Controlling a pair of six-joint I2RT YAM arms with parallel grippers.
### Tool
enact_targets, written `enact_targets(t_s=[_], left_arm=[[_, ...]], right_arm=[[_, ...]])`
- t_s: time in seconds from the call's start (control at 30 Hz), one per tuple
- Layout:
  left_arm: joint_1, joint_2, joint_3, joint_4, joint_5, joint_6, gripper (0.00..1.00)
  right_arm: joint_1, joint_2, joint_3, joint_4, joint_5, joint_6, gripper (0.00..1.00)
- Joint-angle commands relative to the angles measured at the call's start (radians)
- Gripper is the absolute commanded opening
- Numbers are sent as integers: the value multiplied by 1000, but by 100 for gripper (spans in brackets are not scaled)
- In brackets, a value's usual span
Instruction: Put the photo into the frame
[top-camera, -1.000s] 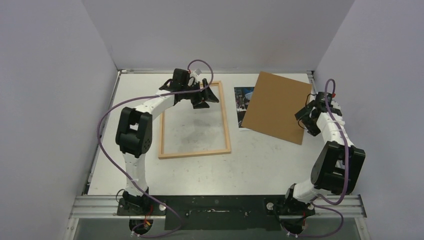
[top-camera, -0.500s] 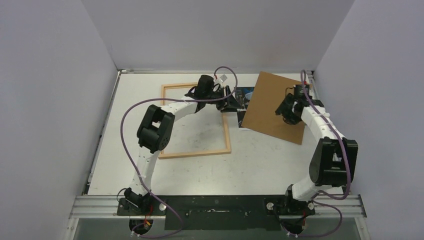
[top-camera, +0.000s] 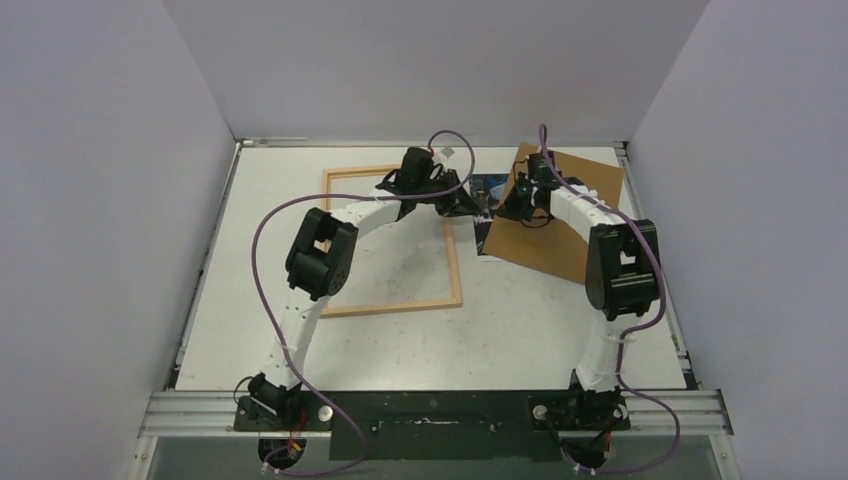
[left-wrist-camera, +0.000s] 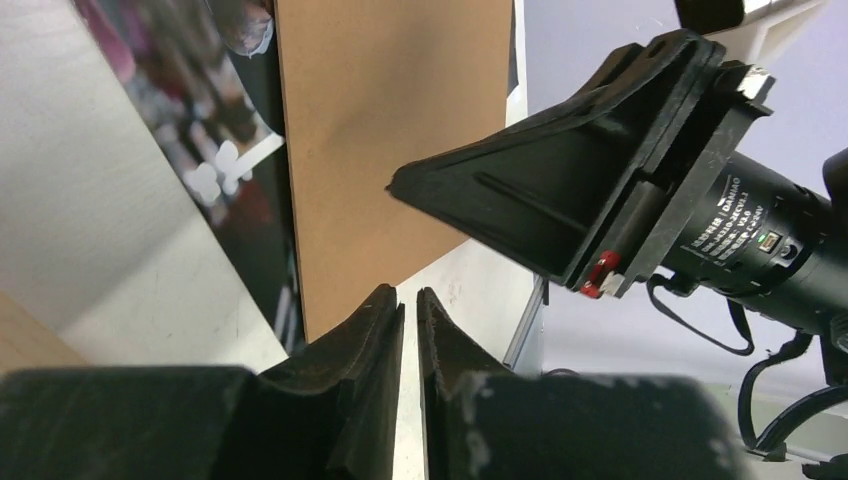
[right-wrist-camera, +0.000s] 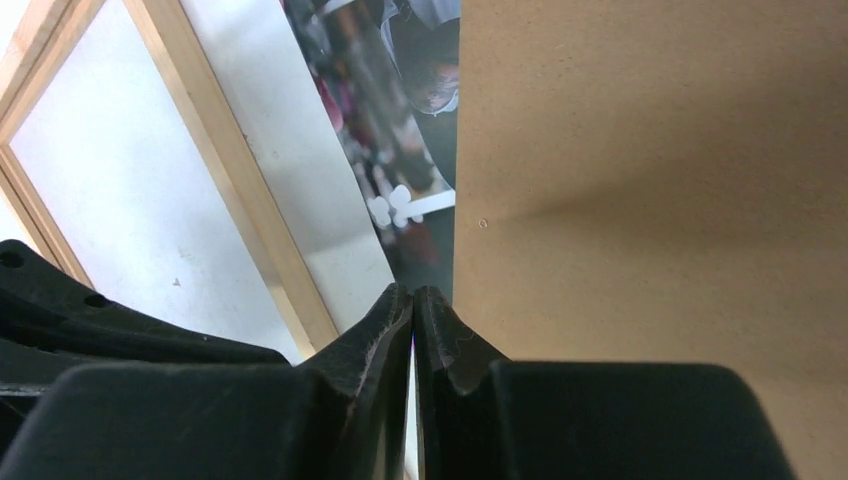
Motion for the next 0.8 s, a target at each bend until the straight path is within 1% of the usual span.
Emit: enact_targets(t_s=[0.0, 0.2, 0.5, 0.63, 0.7, 0.77], left_arm=[[-18, 53, 73, -6, -3, -2, 10], [-31, 99, 150, -196, -71, 34, 9], [-44, 144, 176, -183, -49, -5, 9], [-49, 171, 221, -154, -34, -67, 9], [-55, 184, 262, -211, -59, -37, 9], [-59, 196, 286, -275, -86, -10, 9]], right_arm=[[20, 43, 76, 39, -45, 26, 6], [33, 121, 114, 29, -56, 20, 7], [37, 174, 102, 32, -70, -3, 8], [38, 173, 94, 13, -48, -6, 10], [38, 165, 84, 13, -39, -14, 12], [38, 157, 73, 10, -28, -18, 12]])
